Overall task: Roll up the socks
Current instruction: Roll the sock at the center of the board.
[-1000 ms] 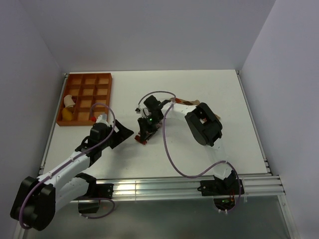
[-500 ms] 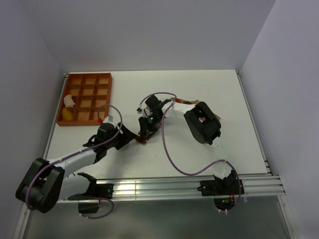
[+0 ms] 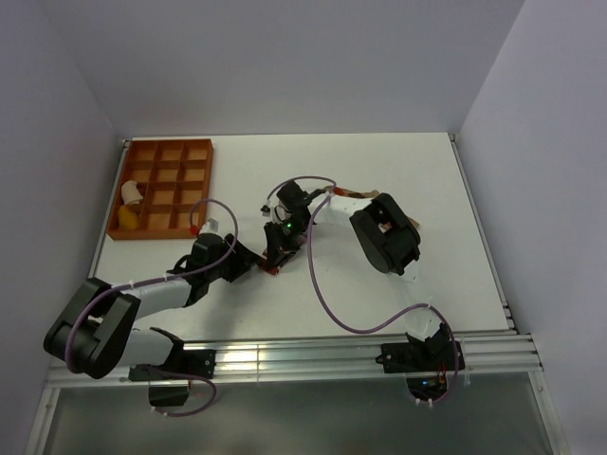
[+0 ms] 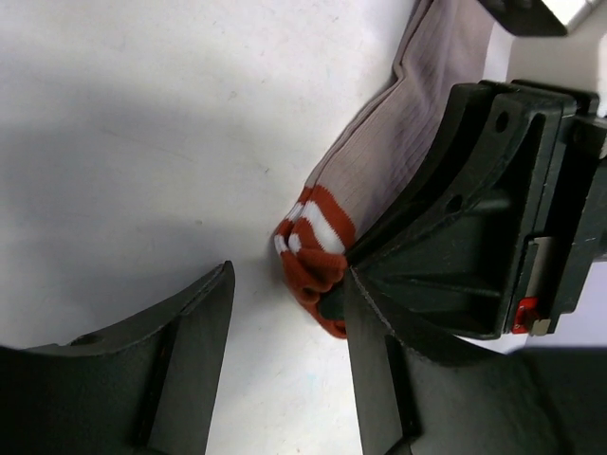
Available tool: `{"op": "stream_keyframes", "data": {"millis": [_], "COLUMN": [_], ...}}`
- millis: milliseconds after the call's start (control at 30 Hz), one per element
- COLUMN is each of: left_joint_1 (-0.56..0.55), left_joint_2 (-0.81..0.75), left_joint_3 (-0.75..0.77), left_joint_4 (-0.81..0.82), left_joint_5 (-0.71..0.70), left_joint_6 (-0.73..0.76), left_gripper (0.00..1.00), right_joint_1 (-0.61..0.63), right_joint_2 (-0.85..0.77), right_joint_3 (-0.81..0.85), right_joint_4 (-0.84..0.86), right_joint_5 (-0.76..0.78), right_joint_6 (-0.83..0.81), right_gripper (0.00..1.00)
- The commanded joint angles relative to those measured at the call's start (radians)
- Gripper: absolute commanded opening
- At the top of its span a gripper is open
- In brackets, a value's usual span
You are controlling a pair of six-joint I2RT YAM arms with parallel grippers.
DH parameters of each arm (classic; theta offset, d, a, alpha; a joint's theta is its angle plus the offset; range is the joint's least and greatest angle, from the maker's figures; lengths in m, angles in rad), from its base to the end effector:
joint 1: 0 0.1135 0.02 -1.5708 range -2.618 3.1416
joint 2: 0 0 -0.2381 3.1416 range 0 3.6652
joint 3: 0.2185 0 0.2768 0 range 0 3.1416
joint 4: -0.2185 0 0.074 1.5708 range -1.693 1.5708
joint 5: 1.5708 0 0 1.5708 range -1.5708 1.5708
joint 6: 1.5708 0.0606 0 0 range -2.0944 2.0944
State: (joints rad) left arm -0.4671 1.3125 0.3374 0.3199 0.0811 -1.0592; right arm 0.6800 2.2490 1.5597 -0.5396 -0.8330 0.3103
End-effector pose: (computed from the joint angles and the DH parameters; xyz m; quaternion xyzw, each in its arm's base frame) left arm 0.2362 -0.1246 0.0718 -0.2443 0.8625 -0.3315 0.2940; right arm 0.3252 0.3207 0.0652 0.2333 -0.8732 -0.4247 0.0525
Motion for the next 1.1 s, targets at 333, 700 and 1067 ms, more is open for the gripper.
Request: {"op": "stream_keyframes", "data": {"millis": [333, 700, 1067], "left_joint_1": [-0.013, -0.033, -0.041], "left_joint_2": [0.08, 0.093, 0.119], "left_joint_3": [0.04, 0.054, 0.089], "left_joint_4": [0.079, 0.057, 0.019], "left_joint_5": [-0.021, -0.035, -0.044], "left_joint_6": [-0.022, -0.024, -0.019], "left_gripper": [0.47, 0.38, 0.15], "right_joint_1": [-0.005, -0.005, -0.002], "right_joint_2": [0.044, 0.037, 0.024], "right_joint_3": [0.022, 0.02, 0.0], "right_joint_4": [0.007, 0.018, 0.046], "right_joint_5": [0.04, 0.044, 0.055], "right_joint_6": [-0.004, 0.007, 0.019], "right_gripper": [0.23, 0.24, 0.25]}}
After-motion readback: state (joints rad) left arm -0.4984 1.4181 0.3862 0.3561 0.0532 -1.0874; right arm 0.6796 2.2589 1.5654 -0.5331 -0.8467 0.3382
